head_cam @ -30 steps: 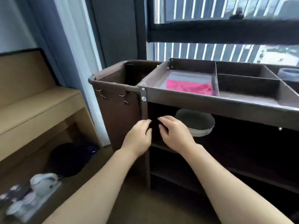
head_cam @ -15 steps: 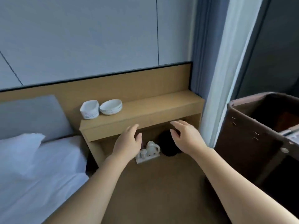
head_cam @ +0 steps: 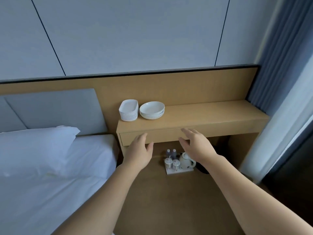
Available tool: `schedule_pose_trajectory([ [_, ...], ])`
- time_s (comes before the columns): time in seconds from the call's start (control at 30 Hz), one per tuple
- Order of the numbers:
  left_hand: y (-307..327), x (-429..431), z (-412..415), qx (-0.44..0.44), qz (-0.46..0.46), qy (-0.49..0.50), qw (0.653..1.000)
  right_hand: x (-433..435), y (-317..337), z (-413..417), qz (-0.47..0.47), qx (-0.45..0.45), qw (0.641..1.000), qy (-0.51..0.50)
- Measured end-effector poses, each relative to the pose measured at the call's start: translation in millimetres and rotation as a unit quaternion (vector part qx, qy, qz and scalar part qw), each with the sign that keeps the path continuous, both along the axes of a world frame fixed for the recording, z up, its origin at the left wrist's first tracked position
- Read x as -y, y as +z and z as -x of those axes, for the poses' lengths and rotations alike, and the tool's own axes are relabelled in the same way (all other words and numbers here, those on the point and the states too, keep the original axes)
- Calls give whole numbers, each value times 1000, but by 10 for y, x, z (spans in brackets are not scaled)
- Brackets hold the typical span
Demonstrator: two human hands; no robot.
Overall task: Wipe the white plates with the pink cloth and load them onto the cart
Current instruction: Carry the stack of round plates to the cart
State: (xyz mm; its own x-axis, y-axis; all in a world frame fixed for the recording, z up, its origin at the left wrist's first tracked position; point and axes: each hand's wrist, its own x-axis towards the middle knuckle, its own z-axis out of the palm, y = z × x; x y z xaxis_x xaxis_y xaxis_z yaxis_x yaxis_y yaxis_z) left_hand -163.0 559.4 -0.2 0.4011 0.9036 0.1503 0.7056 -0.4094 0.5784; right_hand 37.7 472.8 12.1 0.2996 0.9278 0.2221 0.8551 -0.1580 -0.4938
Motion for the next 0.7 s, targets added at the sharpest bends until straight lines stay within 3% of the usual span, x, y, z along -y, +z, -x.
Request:
schedule_pose_trajectory([
  [0.3, -371, -945, -584, -13, 29, 16, 999, -1025, -294, -708, 44, 3, 999, 17],
  [0.7, -661, -2236, -1555, -20, 72, 132, 989, -2787, -550, -1856, 131, 12, 987, 88],
])
